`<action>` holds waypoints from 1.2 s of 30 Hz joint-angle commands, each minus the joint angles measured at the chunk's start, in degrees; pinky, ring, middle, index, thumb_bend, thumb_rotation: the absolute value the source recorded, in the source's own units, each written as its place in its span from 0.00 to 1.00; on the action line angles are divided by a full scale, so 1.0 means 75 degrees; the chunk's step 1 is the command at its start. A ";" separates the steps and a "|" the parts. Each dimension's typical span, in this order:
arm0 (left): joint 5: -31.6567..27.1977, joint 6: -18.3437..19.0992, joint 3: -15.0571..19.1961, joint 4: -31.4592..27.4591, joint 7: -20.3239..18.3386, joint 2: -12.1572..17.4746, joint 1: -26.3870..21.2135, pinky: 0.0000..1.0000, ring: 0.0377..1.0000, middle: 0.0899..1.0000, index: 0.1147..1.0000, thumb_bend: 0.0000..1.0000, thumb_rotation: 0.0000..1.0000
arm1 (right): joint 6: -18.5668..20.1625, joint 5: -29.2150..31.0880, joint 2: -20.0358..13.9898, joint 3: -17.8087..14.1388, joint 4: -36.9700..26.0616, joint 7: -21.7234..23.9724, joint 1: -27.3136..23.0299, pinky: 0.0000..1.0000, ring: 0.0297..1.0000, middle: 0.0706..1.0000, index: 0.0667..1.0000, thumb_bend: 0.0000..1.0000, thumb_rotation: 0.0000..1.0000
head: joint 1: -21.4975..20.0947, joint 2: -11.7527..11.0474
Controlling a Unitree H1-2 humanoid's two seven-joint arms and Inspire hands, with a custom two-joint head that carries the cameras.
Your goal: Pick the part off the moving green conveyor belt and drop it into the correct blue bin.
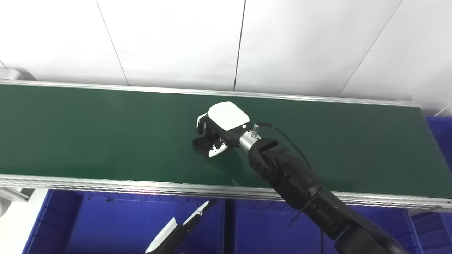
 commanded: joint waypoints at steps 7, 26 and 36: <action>0.0018 -0.0060 0.0185 -0.0337 -0.0087 -0.0090 0.0154 0.99 1.00 1.00 1.00 0.73 0.89 | 0.0092 -0.0905 -0.0153 0.0246 -0.0487 0.0294 0.0257 0.20 0.34 0.41 0.51 0.51 0.00 | 0.0030 0.0064; -0.0080 0.0153 0.0368 -0.0574 -0.0348 -0.0181 0.0248 1.00 1.00 1.00 1.00 0.70 0.89 | 0.0526 -0.0704 -0.0410 -0.1800 -0.4808 0.0671 0.2378 0.22 0.32 0.41 0.50 0.51 0.00 | -0.0156 0.0306; 0.0112 0.0246 0.0596 -0.0604 -0.0265 -0.0357 0.0144 1.00 1.00 1.00 1.00 0.76 0.96 | 0.0265 -0.0366 -0.0562 -0.2720 -0.6447 0.0605 0.4227 0.15 0.20 0.39 0.46 0.52 0.00 | -0.0344 0.0488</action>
